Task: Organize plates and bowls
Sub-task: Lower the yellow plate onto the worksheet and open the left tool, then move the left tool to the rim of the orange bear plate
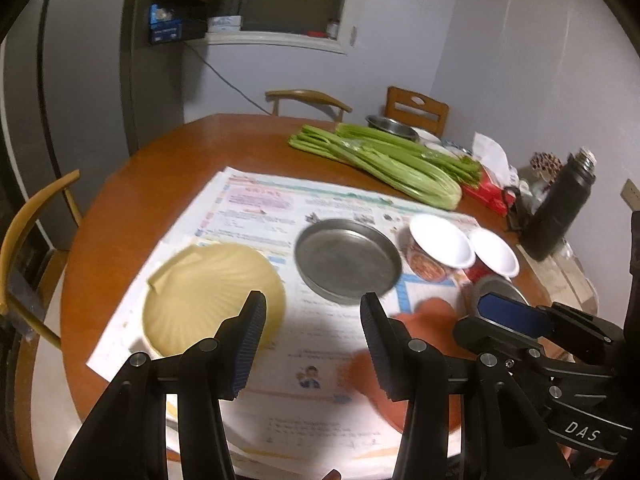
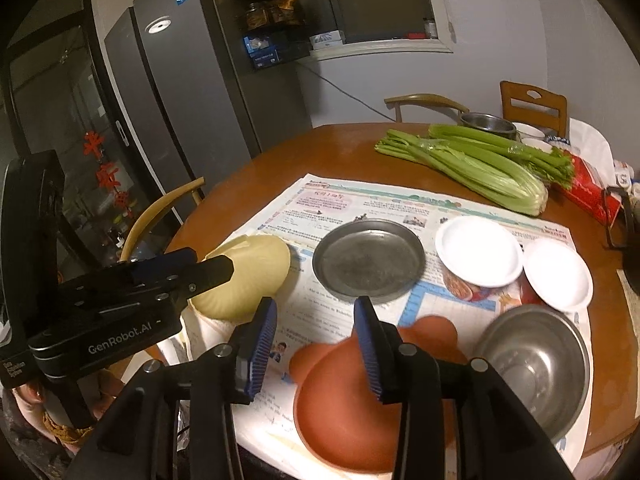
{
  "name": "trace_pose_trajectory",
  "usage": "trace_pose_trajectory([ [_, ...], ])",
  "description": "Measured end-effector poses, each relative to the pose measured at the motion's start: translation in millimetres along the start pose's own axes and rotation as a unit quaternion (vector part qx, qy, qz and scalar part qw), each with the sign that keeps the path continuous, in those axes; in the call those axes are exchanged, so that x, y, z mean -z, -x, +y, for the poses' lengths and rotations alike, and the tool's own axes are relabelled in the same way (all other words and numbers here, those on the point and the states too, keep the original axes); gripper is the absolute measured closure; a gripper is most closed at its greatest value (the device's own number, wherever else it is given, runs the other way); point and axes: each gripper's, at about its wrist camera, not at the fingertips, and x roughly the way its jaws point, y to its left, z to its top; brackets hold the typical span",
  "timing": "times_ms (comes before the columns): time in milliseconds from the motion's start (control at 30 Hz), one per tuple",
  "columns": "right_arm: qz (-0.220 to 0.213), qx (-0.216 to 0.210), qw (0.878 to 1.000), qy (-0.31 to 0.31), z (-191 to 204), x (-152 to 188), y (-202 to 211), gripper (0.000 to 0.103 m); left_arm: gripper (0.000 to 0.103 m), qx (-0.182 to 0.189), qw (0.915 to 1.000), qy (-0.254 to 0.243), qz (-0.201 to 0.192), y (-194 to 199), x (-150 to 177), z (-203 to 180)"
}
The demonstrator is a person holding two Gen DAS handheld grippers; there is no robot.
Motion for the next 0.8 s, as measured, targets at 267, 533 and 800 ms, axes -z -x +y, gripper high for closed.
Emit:
trace_pose_trajectory([
  [267, 0.008, 0.006, 1.000, -0.015, -14, 20, 8, 0.063, 0.052, 0.010, 0.9997, -0.011, 0.019, -11, 13, -17],
  [533, 0.025, 0.020, 0.999, -0.025, -22, 42, 10, 0.063, 0.052, 0.012, 0.9988, -0.018, 0.043, -25, 31, -24],
  [800, 0.036, 0.047, 0.998, -0.037, -33, 61, 15, 0.063, 0.052, 0.015, 0.9975, -0.029, 0.063, -34, 40, -31],
])
